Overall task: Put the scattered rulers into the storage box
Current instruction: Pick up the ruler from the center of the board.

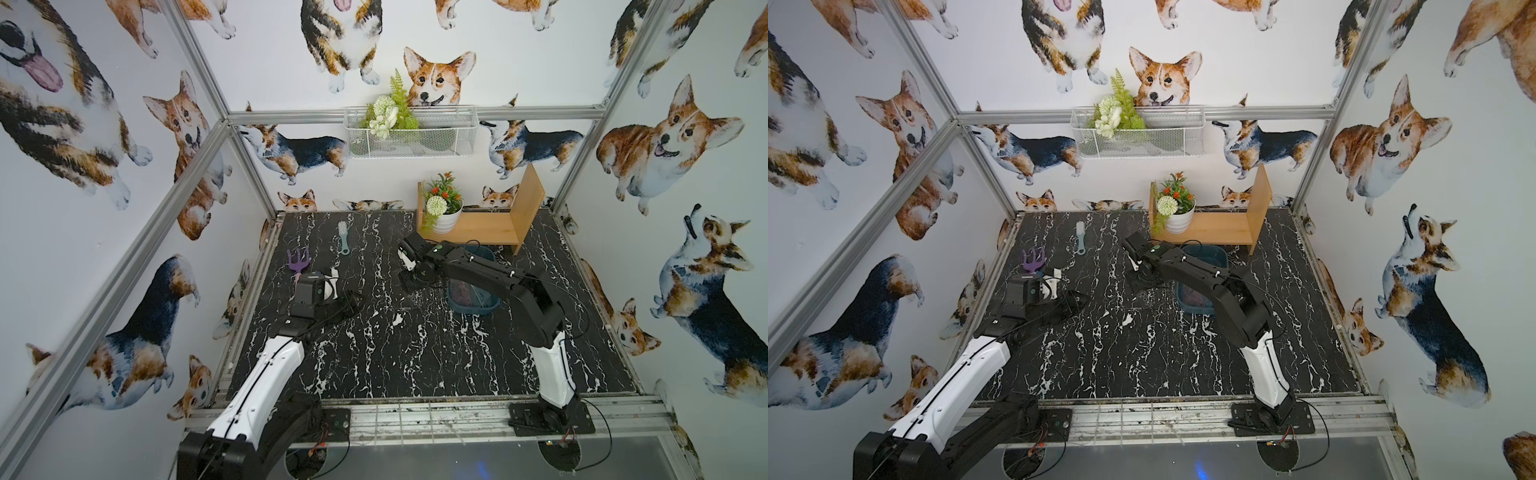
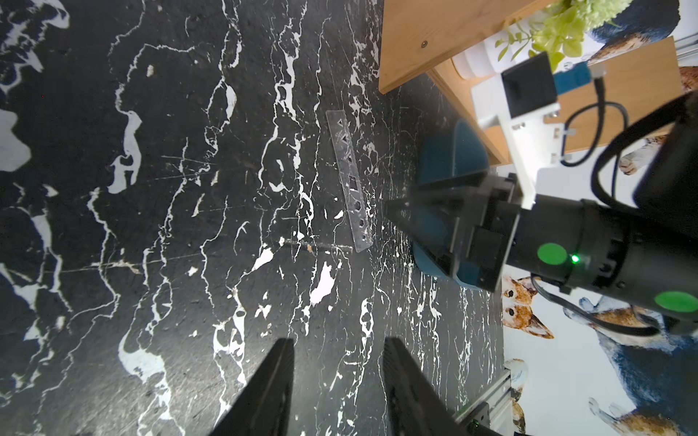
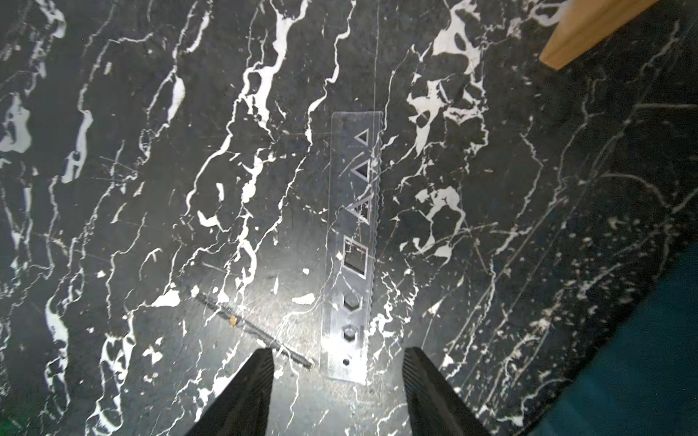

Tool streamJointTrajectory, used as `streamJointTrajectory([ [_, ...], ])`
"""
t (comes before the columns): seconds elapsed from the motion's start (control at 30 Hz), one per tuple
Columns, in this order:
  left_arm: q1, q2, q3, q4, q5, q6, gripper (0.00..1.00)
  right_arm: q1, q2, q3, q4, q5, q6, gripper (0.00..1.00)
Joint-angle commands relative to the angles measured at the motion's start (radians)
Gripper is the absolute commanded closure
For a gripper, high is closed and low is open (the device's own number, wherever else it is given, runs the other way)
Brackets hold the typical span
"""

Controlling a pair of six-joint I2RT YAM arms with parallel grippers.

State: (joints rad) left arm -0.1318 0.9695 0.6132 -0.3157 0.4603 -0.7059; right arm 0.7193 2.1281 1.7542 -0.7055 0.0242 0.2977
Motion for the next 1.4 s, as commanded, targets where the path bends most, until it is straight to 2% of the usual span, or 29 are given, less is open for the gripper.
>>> streamJointTrajectory([
  [0.0, 0.003, -0.002, -0.008, 0.001, 0.015, 0.013, 0.55, 0.003, 0.046, 0.047, -0.051, 0.039, -0.017, 0.39],
  [0.27, 0.006, 0.002, -0.016, 0.013, 0.026, 0.013, 0.55, 0.022, 0.162, 0.163, -0.111, 0.088, -0.031, 0.4],
  [0.63, 0.009, -0.005, -0.031, 0.015, 0.034, 0.019, 0.55, 0.031, 0.229, 0.217, -0.13, 0.105, -0.026, 0.41],
  [0.7, 0.01, -0.005, -0.034, 0.015, 0.034, 0.02, 0.55, 0.032, 0.234, 0.215, -0.131, 0.102, -0.024, 0.42],
  [0.77, 0.012, -0.008, -0.04, 0.02, 0.037, 0.017, 0.55, 0.032, 0.238, 0.212, -0.132, 0.093, -0.02, 0.47],
  [1.0, 0.013, -0.023, -0.049, 0.023, 0.041, 0.013, 0.55, 0.033, 0.219, 0.162, -0.114, 0.063, 0.013, 0.61],
  [1.37, 0.014, -0.064, -0.068, 0.027, 0.052, -0.005, 0.55, 0.054, 0.087, -0.038, -0.049, 0.053, 0.095, 0.65],
])
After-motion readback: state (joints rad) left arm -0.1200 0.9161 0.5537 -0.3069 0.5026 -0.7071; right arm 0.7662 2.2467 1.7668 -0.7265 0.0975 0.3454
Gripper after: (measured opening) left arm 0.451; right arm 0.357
